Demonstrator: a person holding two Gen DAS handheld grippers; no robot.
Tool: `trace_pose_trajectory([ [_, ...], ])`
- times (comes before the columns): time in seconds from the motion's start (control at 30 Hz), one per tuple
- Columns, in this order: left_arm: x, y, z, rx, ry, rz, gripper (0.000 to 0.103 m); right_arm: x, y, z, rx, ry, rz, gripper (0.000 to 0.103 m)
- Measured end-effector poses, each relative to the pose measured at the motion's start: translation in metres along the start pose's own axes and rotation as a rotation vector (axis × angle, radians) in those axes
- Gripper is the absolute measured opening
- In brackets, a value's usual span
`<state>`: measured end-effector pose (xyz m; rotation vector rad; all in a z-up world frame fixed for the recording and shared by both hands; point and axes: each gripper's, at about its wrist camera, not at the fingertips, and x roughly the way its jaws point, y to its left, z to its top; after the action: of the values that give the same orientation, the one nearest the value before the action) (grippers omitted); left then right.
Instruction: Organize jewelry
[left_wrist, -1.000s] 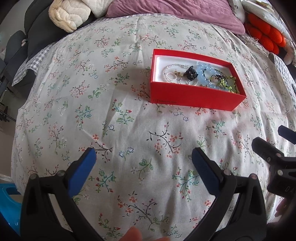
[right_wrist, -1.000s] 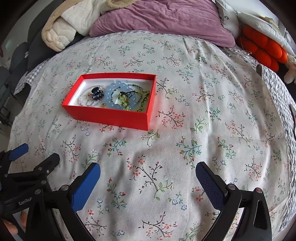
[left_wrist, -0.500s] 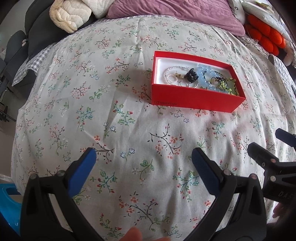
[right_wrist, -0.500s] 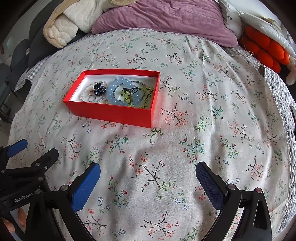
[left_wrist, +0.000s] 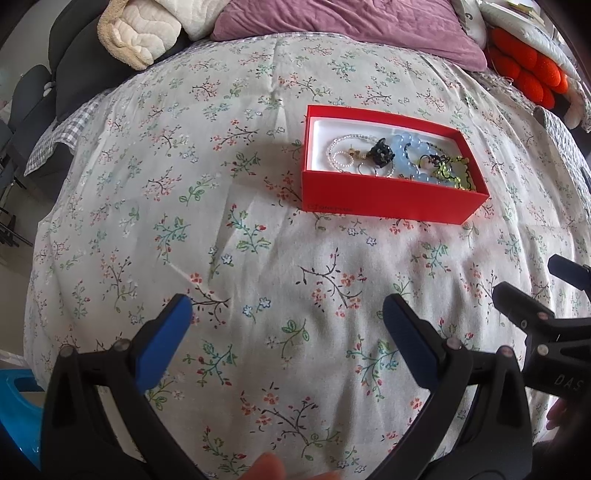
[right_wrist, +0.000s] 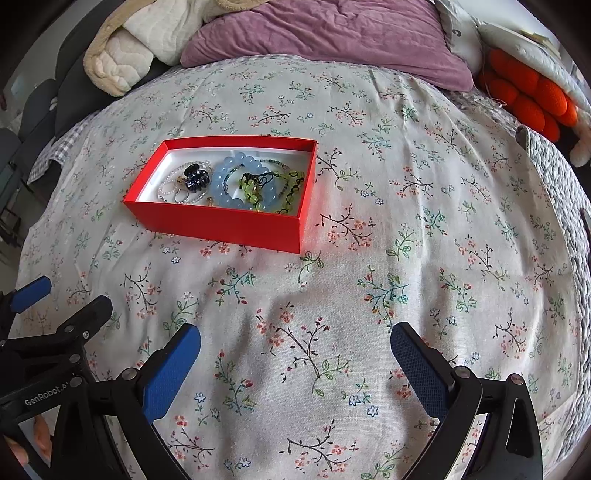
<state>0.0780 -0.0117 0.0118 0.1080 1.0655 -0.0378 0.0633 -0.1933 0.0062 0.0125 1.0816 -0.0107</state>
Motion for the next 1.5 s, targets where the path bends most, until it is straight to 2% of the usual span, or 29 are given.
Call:
trace_pose_trajectory([
  [1.5,-0.0012,-0.0009,-0.0031,0.012,-0.007,-0.004,0.102,-0.0017,-0.0004,-0.0004,0.008,-0.005,-0.009,0.103],
])
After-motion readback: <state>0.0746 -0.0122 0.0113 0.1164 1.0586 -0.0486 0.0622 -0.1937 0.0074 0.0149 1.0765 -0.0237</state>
